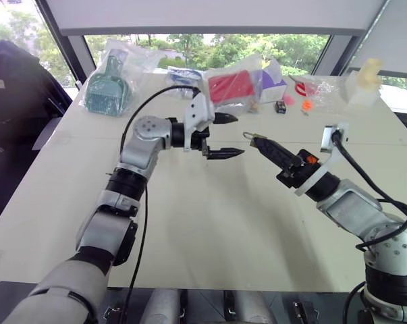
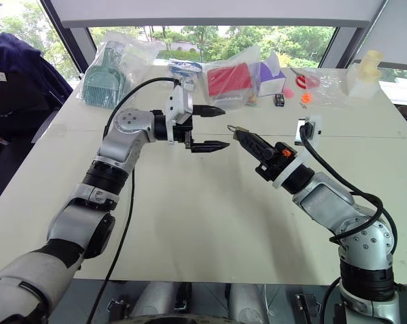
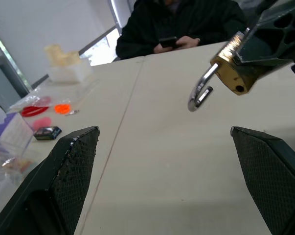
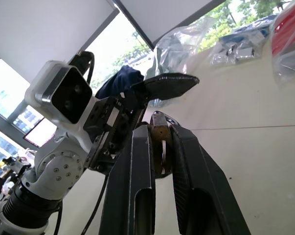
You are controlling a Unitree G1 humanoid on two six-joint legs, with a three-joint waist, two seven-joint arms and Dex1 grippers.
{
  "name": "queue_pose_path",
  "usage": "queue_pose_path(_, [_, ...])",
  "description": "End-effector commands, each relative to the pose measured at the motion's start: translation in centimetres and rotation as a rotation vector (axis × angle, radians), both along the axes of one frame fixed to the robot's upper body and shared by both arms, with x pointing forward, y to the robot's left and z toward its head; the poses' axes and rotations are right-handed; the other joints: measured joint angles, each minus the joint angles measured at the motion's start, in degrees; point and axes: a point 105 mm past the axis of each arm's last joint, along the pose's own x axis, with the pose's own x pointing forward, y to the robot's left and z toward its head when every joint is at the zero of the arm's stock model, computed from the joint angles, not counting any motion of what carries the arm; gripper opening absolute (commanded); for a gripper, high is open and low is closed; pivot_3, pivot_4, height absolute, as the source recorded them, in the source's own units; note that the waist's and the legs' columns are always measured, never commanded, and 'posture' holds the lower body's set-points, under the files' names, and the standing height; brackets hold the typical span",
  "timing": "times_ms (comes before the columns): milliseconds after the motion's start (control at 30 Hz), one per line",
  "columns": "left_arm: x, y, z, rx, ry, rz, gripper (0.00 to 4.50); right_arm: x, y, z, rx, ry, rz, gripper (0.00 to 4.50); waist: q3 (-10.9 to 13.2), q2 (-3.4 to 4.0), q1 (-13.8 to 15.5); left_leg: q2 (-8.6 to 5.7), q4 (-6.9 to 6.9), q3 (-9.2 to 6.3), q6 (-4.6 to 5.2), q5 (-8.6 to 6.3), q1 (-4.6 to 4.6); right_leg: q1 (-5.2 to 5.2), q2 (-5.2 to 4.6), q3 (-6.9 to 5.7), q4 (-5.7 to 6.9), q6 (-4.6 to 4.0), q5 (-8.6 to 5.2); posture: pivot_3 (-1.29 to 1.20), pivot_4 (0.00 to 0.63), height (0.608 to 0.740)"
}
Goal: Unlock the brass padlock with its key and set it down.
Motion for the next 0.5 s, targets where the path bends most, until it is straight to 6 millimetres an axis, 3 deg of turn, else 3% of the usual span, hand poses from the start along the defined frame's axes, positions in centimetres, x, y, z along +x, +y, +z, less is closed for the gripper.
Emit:
queue_pose_path(33, [0.3, -0.1, 1.7, -0.031, -0.064, 0.014, 4.46, -0.7, 0.4, 1.0, 0.007, -0.044, 0.029, 0.00, 0.0, 0.00, 0.0, 0.00, 0.00, 0.00, 0.00, 0.00, 0.00, 0.00, 0.00, 0.00, 0.00, 0.00, 0.00, 0.00, 0.150, 0.740])
queue_pose_path(500, [0.8, -1.4, 3.5, -0.072, -0.120, 0.026, 4.46, -1.5, 2.1, 0.2, 0.024, -0.015, 0.088, 0.00, 0.0, -0.01, 0.0, 0.00, 0.00, 0.00, 0.00, 0.00, -0.01, 0.00, 0.01, -0.01, -0.01, 0.00, 0.00, 0.00, 0.150, 0.740])
